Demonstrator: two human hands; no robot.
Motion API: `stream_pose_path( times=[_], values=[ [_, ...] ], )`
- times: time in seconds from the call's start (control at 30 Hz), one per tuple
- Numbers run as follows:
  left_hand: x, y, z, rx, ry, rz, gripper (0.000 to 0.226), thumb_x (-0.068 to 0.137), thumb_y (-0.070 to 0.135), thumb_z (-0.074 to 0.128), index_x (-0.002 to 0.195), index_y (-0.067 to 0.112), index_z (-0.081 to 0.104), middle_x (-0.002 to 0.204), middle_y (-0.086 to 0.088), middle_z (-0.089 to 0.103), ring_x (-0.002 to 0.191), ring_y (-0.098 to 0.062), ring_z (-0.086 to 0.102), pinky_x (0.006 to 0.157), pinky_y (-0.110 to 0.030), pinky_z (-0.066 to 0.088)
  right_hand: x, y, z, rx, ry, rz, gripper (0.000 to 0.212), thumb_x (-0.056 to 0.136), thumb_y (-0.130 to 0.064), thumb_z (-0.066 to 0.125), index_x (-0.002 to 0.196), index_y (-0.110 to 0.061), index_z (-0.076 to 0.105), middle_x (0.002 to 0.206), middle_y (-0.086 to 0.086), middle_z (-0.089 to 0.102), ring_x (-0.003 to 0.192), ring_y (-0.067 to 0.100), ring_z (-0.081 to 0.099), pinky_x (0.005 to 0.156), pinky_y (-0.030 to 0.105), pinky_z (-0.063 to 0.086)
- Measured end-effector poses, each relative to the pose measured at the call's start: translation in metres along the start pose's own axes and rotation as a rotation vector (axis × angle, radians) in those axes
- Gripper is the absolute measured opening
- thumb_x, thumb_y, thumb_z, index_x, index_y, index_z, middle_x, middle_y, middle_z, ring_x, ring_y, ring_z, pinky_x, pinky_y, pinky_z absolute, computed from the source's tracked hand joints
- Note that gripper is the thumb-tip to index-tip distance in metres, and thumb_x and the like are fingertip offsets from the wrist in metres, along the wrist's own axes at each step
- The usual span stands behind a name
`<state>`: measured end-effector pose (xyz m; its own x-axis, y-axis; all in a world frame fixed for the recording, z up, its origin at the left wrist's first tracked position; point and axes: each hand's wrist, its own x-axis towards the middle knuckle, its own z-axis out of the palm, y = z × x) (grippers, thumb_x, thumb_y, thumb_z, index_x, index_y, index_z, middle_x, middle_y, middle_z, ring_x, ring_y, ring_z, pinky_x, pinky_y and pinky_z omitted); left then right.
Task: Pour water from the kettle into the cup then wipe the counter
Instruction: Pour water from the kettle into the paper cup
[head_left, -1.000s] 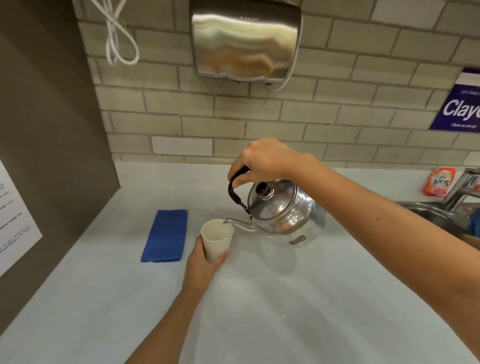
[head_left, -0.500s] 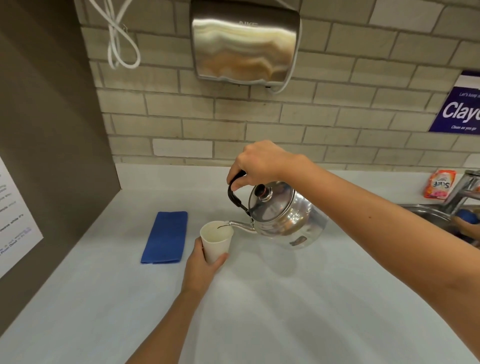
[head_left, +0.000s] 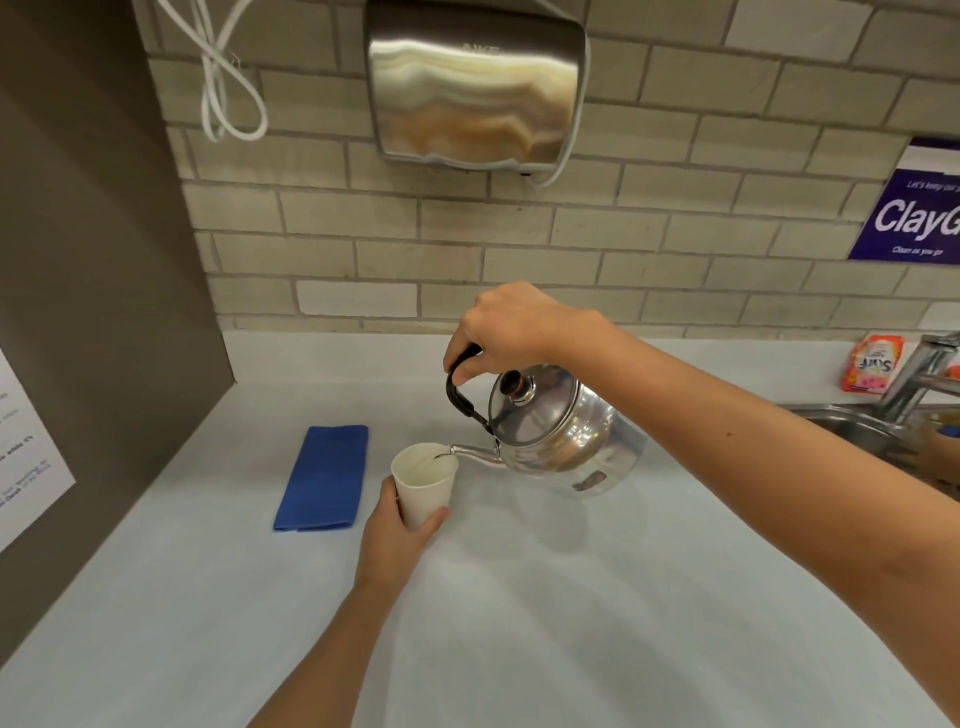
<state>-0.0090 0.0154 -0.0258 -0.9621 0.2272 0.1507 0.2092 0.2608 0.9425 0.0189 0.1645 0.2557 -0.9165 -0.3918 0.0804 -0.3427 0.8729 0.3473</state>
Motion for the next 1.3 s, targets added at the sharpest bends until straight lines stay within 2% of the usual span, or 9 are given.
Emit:
stream_pose_path(
  times=[0.33,0.53,0.73,0.93,1.07,1.3],
  values=[
    [-0.0008,0.0006,0.0001,0.005,0.003,0.0,0.07,0.071,0.033,0.077,0.127,0.024,0.038,0.117,0.007,0.051,0.104,-0.017,0.052,0.087,-0.033,0.049,0.0004,-0.0008,0.002,-0.012,0.011,-0.019,0.027,0.083,-0.053,0.056,0.105,-0.039,0.065,0.091,-0.008,0.071,0.072,0.009,0.043,0.046,0.022,0.022],
    [-0.0006,0.0002,0.0004,-0.019,-0.001,0.007,0.063,0.071,0.032,0.078,0.118,0.035,0.037,0.114,0.009,0.053,0.102,-0.016,0.054,0.084,-0.03,0.048,-0.0014,0.0011,0.0031,-0.015,0.008,-0.015,0.027,0.083,-0.053,0.056,0.105,-0.039,0.065,0.09,-0.006,0.071,0.071,0.011,0.043,0.046,0.023,0.023],
    [0.0007,-0.0015,0.0011,-0.006,0.0,-0.004,0.067,0.07,0.034,0.078,0.124,0.03,0.037,0.114,0.011,0.051,0.101,-0.014,0.052,0.083,-0.029,0.047,-0.0022,0.0022,0.0032,-0.009,0.012,-0.021,0.027,0.084,-0.052,0.056,0.105,-0.038,0.065,0.092,-0.005,0.071,0.072,0.011,0.044,0.046,0.022,0.025],
    [-0.0001,-0.0013,0.0007,-0.012,0.001,-0.003,0.063,0.07,0.034,0.078,0.115,0.039,0.034,0.112,0.012,0.051,0.1,-0.014,0.052,0.081,-0.028,0.046,-0.0031,0.0021,0.0042,0.002,0.021,-0.025,0.027,0.084,-0.051,0.056,0.106,-0.038,0.065,0.092,-0.005,0.072,0.073,0.01,0.044,0.047,0.022,0.026],
    [-0.0006,-0.0005,0.0006,-0.024,-0.001,0.007,0.063,0.07,0.033,0.078,0.115,0.04,0.034,0.113,0.013,0.051,0.101,-0.013,0.052,0.082,-0.028,0.046,-0.0025,0.0007,0.0044,-0.003,0.025,-0.027,0.027,0.084,-0.051,0.056,0.105,-0.037,0.066,0.087,-0.005,0.071,0.07,0.011,0.044,0.046,0.022,0.023],
    [-0.0019,0.0005,-0.0001,-0.031,0.004,0.016,0.063,0.07,0.031,0.078,0.116,0.038,0.036,0.111,0.013,0.052,0.1,-0.013,0.053,0.081,-0.026,0.046,-0.0002,0.002,0.0028,-0.011,0.015,-0.039,0.027,0.084,-0.051,0.056,0.106,-0.037,0.065,0.094,-0.007,0.072,0.073,0.009,0.045,0.047,0.022,0.026]
  ],
)
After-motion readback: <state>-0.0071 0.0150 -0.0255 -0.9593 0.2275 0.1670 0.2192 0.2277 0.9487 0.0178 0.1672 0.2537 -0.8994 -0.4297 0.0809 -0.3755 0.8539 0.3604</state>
